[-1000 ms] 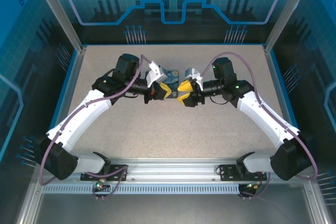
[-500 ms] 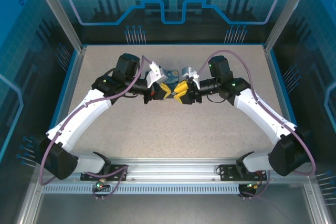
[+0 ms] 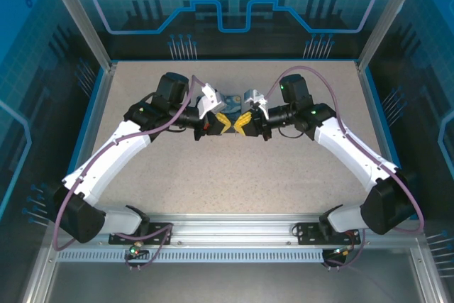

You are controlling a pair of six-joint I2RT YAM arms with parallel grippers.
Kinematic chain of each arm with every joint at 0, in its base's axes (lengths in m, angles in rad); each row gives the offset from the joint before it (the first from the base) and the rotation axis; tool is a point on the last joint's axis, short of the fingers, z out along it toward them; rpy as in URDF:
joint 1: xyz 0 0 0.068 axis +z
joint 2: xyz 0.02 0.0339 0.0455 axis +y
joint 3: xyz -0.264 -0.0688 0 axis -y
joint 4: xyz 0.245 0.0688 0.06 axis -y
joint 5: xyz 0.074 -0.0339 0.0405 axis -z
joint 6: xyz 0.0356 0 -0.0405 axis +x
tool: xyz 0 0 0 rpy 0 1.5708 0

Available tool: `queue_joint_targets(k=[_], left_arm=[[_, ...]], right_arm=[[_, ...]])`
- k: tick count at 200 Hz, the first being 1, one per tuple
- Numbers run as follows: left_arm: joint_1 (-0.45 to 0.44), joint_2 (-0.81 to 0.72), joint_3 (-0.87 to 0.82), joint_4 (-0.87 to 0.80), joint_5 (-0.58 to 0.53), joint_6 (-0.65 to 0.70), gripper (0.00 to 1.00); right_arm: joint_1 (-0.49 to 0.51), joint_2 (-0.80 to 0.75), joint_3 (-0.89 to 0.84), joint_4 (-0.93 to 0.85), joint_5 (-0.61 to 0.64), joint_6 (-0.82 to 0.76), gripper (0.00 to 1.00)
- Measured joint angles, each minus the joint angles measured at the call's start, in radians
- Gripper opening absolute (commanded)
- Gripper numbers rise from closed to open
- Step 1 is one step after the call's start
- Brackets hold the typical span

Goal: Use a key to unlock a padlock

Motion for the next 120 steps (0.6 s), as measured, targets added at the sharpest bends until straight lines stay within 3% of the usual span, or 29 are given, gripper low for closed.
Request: queue_joint_targets(k=[26, 35, 44, 81, 120], left_arm=[[0.000, 0.000, 0.000, -0.003, -0.004, 0.007, 0.01], [-0.001, 0.000, 0.000, -0.002, -0.005, 0.006, 0.09], [-0.001, 0.000, 0.000, -0.002, -0.005, 0.008, 0.25], [0.010, 0.000, -0.001, 0.033, -0.020, -0.047, 0.57], [0.121, -0.082, -0.160, 0.250, -0.067, -0.256, 0.67]], right_arm=[[0.000, 0.000, 0.005, -0.012, 0.000, -0.007, 0.00], [0.000, 0.000, 0.005, -0.015, 0.001, -0.007, 0.00], [0.000, 0.000, 0.005, -0.018, 0.001, -0.007, 0.00], [-0.001, -0.005, 0.002, -0.013, 0.031, 0.013, 0.00], [-0.044, -0.053, -0.108, 0.095, 0.133, 0.155, 0.00]])
